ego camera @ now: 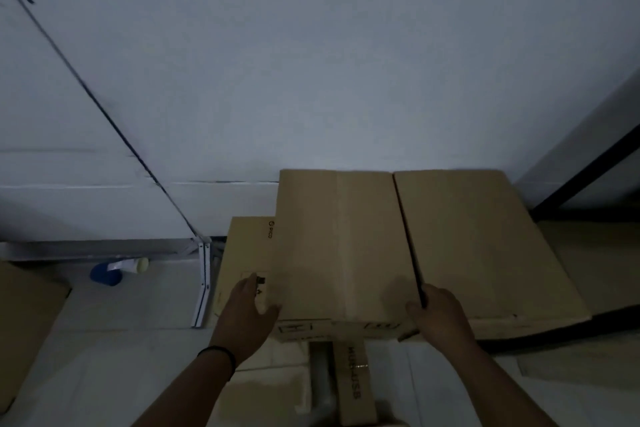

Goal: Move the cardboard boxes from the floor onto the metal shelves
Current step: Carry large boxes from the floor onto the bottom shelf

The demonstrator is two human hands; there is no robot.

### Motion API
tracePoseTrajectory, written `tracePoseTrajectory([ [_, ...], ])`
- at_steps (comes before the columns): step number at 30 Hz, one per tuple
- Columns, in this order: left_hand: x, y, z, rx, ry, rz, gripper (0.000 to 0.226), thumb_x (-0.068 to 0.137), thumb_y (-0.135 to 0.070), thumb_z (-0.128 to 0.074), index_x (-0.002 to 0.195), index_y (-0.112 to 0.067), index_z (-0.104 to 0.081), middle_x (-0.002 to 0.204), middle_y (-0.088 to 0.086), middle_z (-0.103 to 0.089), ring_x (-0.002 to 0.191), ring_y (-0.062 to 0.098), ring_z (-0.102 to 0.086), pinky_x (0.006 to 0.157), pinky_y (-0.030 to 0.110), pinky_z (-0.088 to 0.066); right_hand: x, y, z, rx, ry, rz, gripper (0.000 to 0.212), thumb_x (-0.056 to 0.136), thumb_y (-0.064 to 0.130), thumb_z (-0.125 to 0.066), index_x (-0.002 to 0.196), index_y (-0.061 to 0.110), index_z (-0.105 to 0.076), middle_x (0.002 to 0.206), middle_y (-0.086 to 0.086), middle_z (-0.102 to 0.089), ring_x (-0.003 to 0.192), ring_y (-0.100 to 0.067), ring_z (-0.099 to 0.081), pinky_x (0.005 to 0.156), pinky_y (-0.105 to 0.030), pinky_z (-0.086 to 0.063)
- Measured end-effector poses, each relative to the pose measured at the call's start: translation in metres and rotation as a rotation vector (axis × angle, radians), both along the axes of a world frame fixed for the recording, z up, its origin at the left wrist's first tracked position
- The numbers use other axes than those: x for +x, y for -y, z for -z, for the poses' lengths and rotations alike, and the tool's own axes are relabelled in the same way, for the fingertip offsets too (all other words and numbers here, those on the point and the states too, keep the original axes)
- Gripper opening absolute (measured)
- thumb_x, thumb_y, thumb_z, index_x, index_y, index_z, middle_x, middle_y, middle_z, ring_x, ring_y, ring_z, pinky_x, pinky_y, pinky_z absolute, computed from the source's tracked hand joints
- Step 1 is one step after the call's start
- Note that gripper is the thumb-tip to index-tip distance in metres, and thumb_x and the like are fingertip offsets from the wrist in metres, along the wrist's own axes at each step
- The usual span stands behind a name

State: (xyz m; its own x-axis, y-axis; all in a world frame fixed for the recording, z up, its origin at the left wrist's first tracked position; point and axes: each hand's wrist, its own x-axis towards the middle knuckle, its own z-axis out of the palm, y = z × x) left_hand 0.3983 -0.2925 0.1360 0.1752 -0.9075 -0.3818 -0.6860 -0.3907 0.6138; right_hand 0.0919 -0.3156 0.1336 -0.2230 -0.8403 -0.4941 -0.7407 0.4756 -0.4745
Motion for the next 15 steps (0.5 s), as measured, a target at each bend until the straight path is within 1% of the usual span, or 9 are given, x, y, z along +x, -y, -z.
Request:
tracePoseTrajectory([
  [1, 0.005, 0.005, 0.009, 0.023, -0.016, 0.011, 0.078, 0.09, -0.04, -0.061, 0.152, -0.013, -0.021, 0.156, 0.005, -0.027, 0.138, 0.022, -0.034, 0.111, 0.033, -0.033, 0.004, 0.001, 0.008, 0.008, -0.006, 0.027, 0.025, 0.092, 0.02, -0.057, 0.11, 0.004, -0.065, 0.105, -0.015, -0.063, 0.081, -0.021, -0.063, 0.05, -0.01, -0.04],
  [3, 0.011, 0.01, 0.023, 0.069, -0.052, 0.001, 0.08, 0.089, -0.044, -0.061, 0.152, -0.014, -0.021, 0.156, 0.005, -0.026, 0.14, 0.023, -0.032, 0.112, 0.037, -0.033, 0.011, 0.003, 0.015, 0.018, -0.023, 0.046, 0.027, 0.094, 0.012, -0.056, 0.109, -0.009, -0.062, 0.106, -0.023, -0.063, 0.095, -0.033, -0.061, 0.071, -0.026, -0.049],
  [4, 0.014, 0.013, 0.032, 0.113, -0.071, -0.007, 0.081, 0.089, -0.045, -0.06, 0.152, -0.015, -0.02, 0.157, 0.004, -0.024, 0.141, 0.023, -0.03, 0.112, 0.038, -0.032, 0.013, 0.004, 0.019, 0.039, -0.02, 0.046, 0.031, 0.094, 0.009, -0.055, 0.111, -0.017, -0.058, 0.11, -0.027, -0.061, 0.102, -0.037, -0.058, 0.08, -0.031, -0.045],
  [5, 0.015, 0.014, 0.039, 0.141, -0.096, -0.014, 0.082, 0.089, -0.046, -0.06, 0.153, -0.015, -0.019, 0.157, 0.004, -0.024, 0.141, 0.024, -0.029, 0.113, 0.038, -0.031, 0.016, 0.005, 0.023, 0.063, -0.011, 0.066, 0.037, 0.095, 0.01, -0.055, 0.115, -0.021, -0.053, 0.116, -0.029, -0.058, 0.107, -0.039, -0.056, 0.081, -0.031, -0.042],
  [7, 0.013, 0.017, 0.048, 0.171, -0.15, -0.031, 0.079, 0.09, -0.044, -0.06, 0.152, -0.013, -0.022, 0.152, 0.002, -0.032, 0.139, 0.026, -0.033, 0.109, 0.036, -0.034, 0.018, 0.006, 0.029, 0.095, 0.007, 0.11, 0.044, 0.094, 0.015, -0.058, 0.125, -0.015, -0.048, 0.126, -0.024, -0.055, 0.113, -0.034, -0.054, 0.076, -0.025, -0.038],
  [10, 0.008, 0.02, 0.059, 0.181, -0.251, -0.112, 0.059, 0.093, -0.026, -0.06, 0.144, -0.009, -0.035, 0.118, -0.005, -0.042, 0.124, 0.024, -0.047, 0.091, 0.026, -0.038, 0.018, 0.009, 0.038, 0.116, 0.051, 0.142, 0.043, 0.093, 0.015, -0.058, 0.13, -0.004, -0.049, 0.131, -0.016, -0.054, 0.116, -0.029, -0.052, 0.078, -0.021, -0.035],
  [11, 0.007, 0.022, 0.063, 0.201, -0.281, -0.127, 0.057, 0.093, -0.024, -0.061, 0.143, -0.012, -0.037, 0.116, -0.007, -0.042, 0.118, 0.022, -0.049, 0.089, 0.025, -0.039, 0.018, 0.01, 0.04, 0.134, 0.07, 0.147, 0.046, 0.094, 0.015, -0.058, 0.134, -0.002, -0.046, 0.133, -0.013, -0.053, 0.119, -0.028, -0.051, 0.08, -0.02, -0.034],
  [13, 0.009, 0.022, 0.071, 0.224, -0.367, -0.114, 0.055, 0.091, -0.028, -0.063, 0.14, -0.02, -0.04, 0.125, -0.01, -0.05, 0.11, 0.014, -0.052, 0.089, 0.026, -0.044, 0.018, 0.012, 0.043, 0.157, 0.101, 0.163, 0.062, 0.093, 0.02, -0.06, 0.145, -0.001, -0.033, 0.141, -0.013, -0.047, 0.126, -0.027, -0.046, 0.083, -0.019, -0.033],
  [15, 0.013, 0.022, 0.075, 0.224, -0.435, -0.152, 0.057, 0.087, -0.038, -0.066, 0.137, -0.023, -0.045, 0.134, -0.006, -0.054, 0.111, 0.014, -0.056, 0.088, 0.026, -0.047, 0.024, 0.013, 0.046, 0.156, 0.124, 0.183, 0.08, 0.09, 0.029, -0.064, 0.152, 0.003, -0.019, 0.148, -0.011, -0.039, 0.131, -0.026, -0.041, 0.089, -0.02, -0.034],
])
